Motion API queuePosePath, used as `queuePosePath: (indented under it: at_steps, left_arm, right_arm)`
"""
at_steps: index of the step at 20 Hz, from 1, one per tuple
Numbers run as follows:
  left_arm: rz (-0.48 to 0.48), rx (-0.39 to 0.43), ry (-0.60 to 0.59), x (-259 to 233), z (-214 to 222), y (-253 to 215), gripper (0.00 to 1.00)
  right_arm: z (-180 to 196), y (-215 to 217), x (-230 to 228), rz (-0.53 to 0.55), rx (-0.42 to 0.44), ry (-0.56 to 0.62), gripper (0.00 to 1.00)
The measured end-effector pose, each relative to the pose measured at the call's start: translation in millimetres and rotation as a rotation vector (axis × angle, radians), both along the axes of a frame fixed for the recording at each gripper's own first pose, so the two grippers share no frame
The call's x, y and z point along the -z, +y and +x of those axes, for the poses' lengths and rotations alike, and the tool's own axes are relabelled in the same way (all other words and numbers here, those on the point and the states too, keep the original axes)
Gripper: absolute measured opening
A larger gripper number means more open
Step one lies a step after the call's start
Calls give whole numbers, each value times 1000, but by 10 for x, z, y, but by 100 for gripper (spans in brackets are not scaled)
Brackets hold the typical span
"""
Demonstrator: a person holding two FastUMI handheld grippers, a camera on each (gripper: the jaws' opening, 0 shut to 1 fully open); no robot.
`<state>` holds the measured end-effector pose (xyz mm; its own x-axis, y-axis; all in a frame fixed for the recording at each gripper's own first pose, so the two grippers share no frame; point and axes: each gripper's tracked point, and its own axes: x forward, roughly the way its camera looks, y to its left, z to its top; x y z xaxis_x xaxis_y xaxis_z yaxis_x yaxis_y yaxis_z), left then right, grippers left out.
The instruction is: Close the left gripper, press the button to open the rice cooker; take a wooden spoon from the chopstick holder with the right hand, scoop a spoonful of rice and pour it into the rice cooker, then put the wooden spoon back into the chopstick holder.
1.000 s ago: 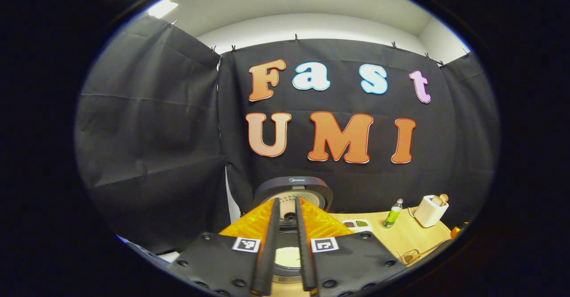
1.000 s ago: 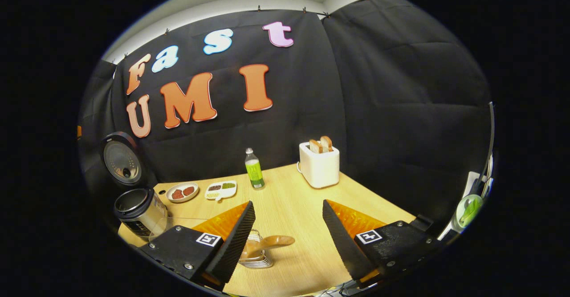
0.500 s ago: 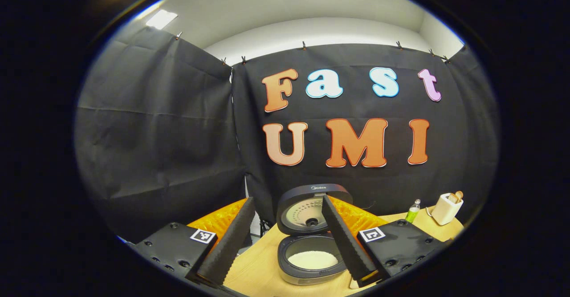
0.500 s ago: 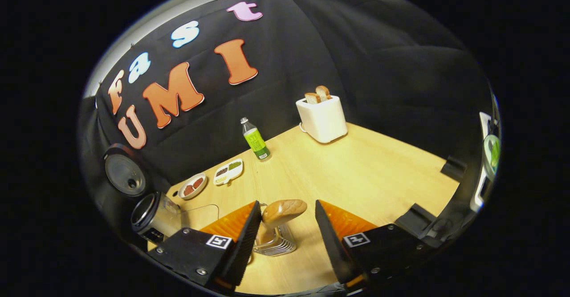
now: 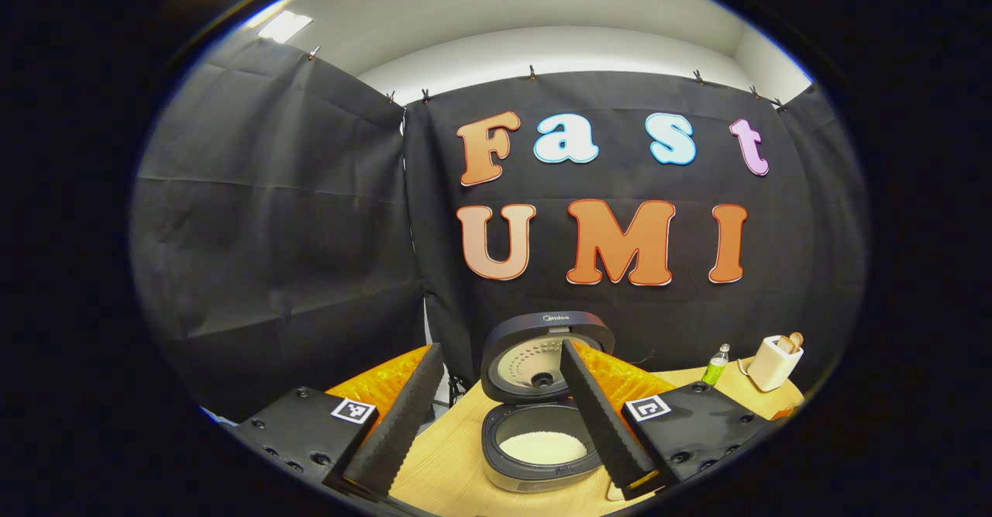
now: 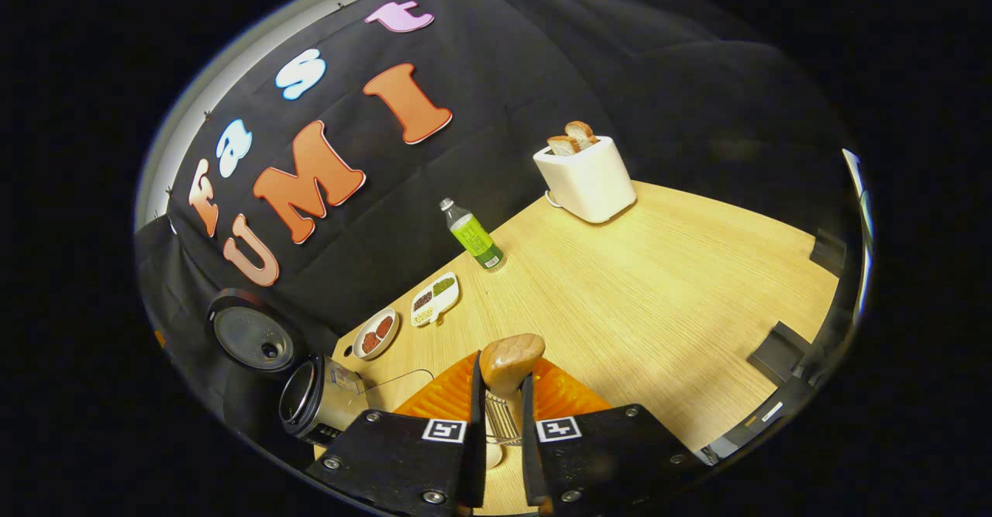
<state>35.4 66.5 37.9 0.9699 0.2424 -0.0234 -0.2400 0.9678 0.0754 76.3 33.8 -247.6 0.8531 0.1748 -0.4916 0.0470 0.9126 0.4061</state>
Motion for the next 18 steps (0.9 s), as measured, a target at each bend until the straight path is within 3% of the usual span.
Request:
queuePosePath:
  at_steps: [9,15,18]
  left_arm:
    - [8,22,-32,-131,-14,186,100]
    - [4,64,-31,-130,30,318,100]
    - [6,78,-35,-158,49,445,100]
  right_arm:
    - [-6,197,-860,-168,-63,-167,16]
    - [-135,799,-1384,-158,-155,-283,16]
    - [-169,1149,-1315,-180,-194,-299,16]
